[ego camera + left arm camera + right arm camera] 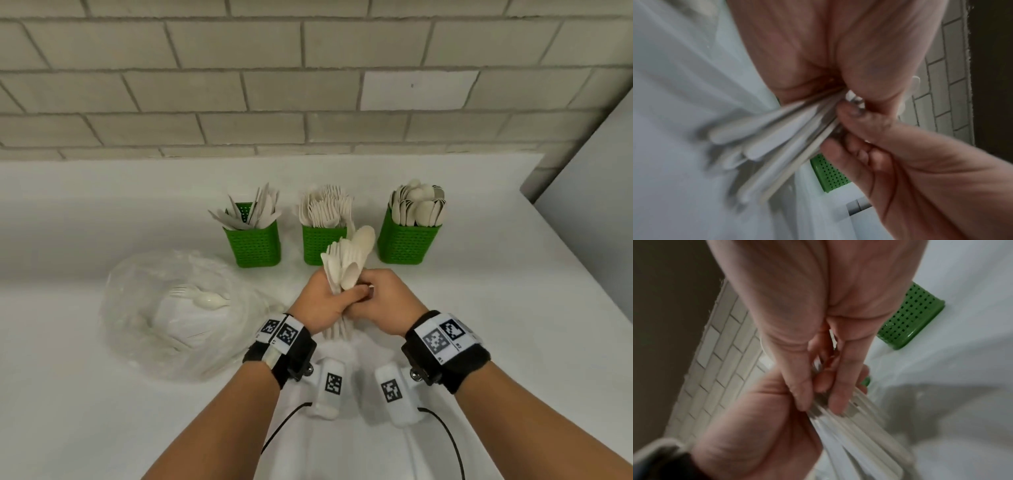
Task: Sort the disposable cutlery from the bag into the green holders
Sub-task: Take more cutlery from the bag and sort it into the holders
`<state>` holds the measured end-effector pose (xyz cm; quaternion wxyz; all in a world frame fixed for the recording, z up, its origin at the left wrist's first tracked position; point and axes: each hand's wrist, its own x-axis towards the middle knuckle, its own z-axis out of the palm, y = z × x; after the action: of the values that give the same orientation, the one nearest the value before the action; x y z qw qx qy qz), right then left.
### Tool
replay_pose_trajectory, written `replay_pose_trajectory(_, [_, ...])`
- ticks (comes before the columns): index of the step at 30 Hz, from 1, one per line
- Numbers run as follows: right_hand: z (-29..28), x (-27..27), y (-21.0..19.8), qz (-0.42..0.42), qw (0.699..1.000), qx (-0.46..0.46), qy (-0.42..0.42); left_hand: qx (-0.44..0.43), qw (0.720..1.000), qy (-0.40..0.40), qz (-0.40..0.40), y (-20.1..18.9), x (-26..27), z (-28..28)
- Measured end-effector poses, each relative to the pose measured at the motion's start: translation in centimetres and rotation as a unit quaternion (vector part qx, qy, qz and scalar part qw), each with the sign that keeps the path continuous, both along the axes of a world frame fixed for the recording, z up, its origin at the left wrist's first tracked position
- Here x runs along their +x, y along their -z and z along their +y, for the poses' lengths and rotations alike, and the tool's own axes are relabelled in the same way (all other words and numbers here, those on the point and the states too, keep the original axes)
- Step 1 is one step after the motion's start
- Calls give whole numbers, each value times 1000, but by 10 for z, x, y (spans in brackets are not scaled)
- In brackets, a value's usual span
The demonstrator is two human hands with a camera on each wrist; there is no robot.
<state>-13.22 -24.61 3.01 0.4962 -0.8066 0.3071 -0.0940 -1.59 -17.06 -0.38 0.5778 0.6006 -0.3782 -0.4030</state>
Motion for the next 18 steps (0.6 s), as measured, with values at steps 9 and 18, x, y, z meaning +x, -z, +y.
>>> replay_pose_trajectory(9, [-17, -4, -30, -152, 977, 87, 118, -1, 992, -23, 125, -31, 8, 19])
replay_pose_trajectory(18, [-27, 12, -40, -255, 942, 45, 214, -11, 982, -45, 181, -27, -2, 21])
